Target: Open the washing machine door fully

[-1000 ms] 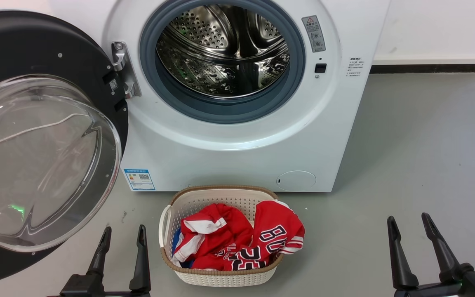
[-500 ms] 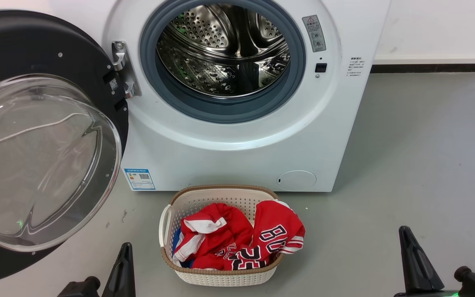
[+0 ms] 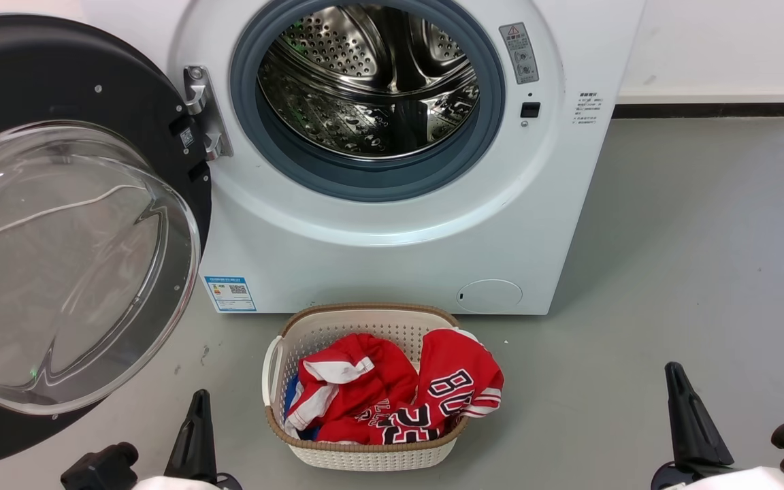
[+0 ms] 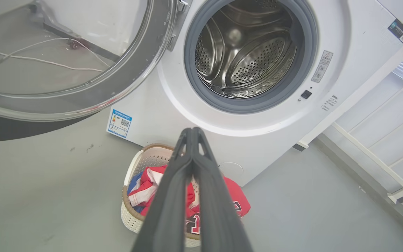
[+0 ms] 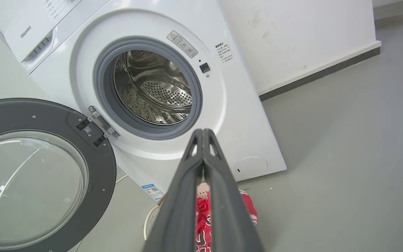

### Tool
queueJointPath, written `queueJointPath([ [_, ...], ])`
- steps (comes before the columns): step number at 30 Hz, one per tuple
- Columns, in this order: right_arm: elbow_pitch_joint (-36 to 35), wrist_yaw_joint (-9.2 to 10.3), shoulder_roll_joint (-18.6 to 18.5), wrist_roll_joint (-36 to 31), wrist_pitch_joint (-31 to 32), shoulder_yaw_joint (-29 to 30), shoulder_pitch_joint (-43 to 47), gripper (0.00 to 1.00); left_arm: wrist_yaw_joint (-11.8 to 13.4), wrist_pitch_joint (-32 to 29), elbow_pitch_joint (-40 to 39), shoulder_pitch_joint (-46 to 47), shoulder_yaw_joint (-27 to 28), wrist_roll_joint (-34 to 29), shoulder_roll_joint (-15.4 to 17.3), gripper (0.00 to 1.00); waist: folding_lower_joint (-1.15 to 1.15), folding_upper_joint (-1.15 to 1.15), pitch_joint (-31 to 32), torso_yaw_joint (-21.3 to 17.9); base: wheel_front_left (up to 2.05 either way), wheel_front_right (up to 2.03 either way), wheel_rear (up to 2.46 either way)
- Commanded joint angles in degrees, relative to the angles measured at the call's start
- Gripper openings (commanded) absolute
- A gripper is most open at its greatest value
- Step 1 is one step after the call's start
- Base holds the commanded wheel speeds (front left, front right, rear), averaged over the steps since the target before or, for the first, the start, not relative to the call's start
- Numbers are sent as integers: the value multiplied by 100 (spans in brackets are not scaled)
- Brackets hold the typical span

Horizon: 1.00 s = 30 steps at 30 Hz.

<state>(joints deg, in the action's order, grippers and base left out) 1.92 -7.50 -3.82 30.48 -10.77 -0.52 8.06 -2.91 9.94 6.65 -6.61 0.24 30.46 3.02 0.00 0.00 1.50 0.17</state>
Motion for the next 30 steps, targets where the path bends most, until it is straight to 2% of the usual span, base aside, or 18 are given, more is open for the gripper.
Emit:
queueJointPath([
  [1,-28,0,-57,262,33,13,-183,0,-33,-45,-43,170,32,238,32,0,0,0,-2,0,0,0,0],
  [30,434,0,-121,2685,562,121,-678,0,-206,-630,253,616,223,2569,52,0,0,0,-49,-5,0,0,0],
])
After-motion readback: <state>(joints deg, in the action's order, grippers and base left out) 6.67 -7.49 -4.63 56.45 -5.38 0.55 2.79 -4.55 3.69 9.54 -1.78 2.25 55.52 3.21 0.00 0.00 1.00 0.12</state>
